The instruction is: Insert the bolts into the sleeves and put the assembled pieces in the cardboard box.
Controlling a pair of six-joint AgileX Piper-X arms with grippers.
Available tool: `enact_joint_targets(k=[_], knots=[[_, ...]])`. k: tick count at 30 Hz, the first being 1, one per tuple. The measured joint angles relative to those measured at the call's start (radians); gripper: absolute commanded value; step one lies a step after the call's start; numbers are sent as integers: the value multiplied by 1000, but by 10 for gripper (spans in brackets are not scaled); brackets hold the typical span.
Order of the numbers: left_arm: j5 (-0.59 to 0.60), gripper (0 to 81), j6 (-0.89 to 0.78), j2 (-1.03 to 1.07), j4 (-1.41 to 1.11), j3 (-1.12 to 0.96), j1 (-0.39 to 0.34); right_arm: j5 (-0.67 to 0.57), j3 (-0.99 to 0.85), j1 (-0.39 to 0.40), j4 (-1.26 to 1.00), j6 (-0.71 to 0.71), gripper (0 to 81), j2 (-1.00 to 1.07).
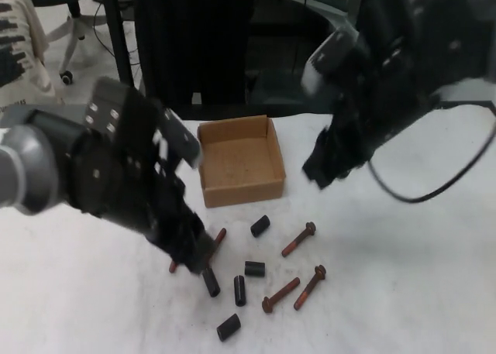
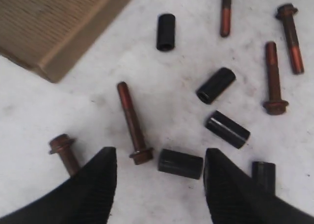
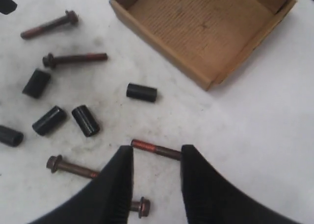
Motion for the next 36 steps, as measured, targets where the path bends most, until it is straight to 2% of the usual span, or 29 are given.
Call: enact_joint_targets(k=[5, 12, 29, 36], knots=[[-40, 501, 49, 15, 56, 2, -44, 16, -5, 46, 74, -88, 312, 92], [-63, 501, 60, 15, 89, 2, -46, 44, -5, 104, 104, -196, 312, 200], [-106, 501, 54, 15, 111, -8, -46, 160, -10, 99, 43, -427, 312, 207], [-115, 501, 54, 15, 111, -8, -46, 177, -10, 68, 3, -541, 312, 207]])
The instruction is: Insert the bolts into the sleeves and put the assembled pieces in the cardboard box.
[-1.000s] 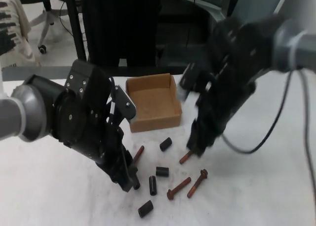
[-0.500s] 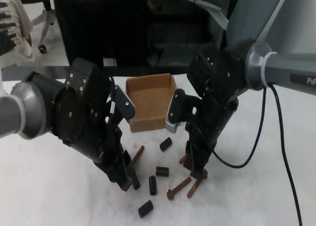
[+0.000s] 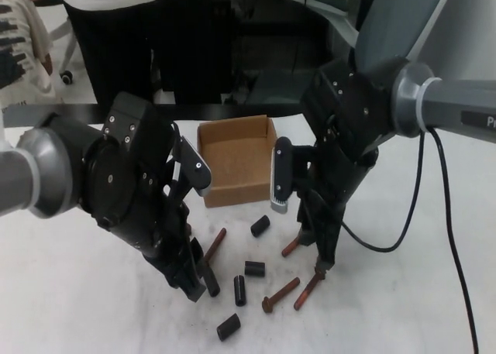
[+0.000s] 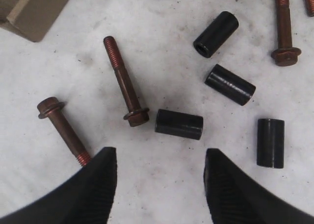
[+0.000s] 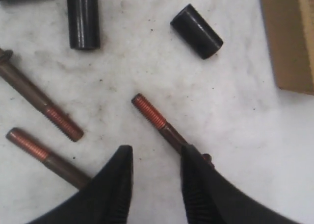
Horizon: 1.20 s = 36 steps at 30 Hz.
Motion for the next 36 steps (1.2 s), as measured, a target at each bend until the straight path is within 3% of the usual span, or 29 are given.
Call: enact_joint_targets(k=[6, 11, 15, 21, 25, 31, 36], knots=[[0, 501, 0, 0, 0, 0, 0, 2, 0, -9, -7, -139, 312, 0], [-20, 501, -28, 0, 0, 0, 0, 2, 0, -9, -7, -149, 312, 0], [-23, 501, -65, 0, 1, 0, 0, 2, 0, -9, -24, -46, 312, 0], [21, 501, -160, 0, -61, 0, -2, -41, 0, -25, -86, 278, 312, -10], [89, 501, -161, 11, -137, -21, -30, -86, 0, -56, -90, 345, 312, -61], [101, 489, -151, 74, -160, -129, -87, -121, 0, -181, -128, 396, 312, -228], [107, 478, -104, 214, -120, -236, -161, -265, -2, -319, -131, 530, 312, -347]])
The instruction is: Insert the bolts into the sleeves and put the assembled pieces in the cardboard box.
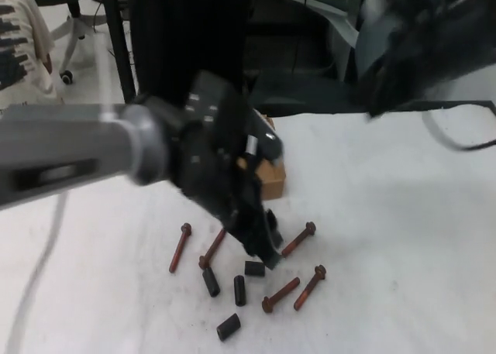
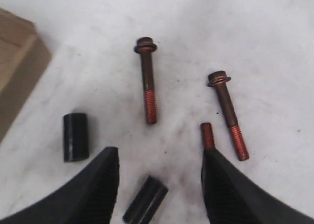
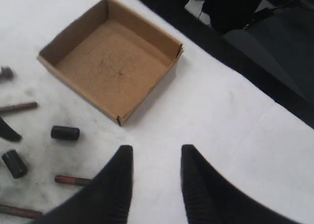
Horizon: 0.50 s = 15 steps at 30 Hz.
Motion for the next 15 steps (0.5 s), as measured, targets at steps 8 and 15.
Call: enact_joint_targets(k=[8, 15], knots=[[1, 447, 156, 218, 190, -283, -71, -90, 0, -80, 97, 55, 312, -73], [-30, 447, 200, 285, 269, -441, -96, -147, 12, -87, 146, 62, 312, -76]])
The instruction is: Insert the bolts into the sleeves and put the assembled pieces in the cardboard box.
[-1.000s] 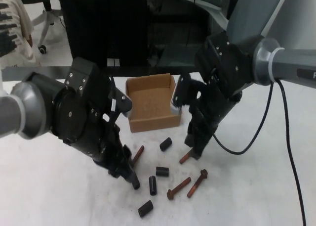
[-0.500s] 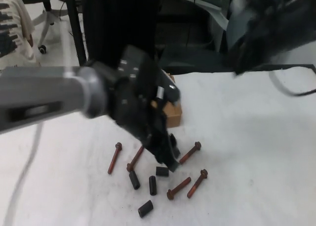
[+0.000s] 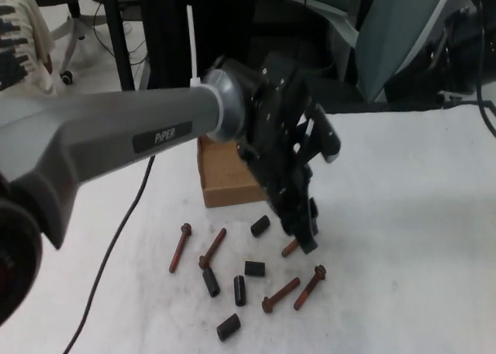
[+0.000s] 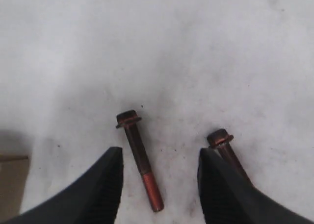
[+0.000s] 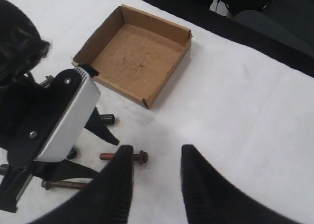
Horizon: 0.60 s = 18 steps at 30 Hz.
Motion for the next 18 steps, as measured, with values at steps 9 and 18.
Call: enact_joint_targets(k=[9, 18], knots=[[-55, 447, 14, 86, 8, -20, -5, -99, 12, 0, 42, 18, 312, -7], [-78, 447, 14, 107, -12, -20, -4, -123, 12, 0, 43, 30, 312, -50]])
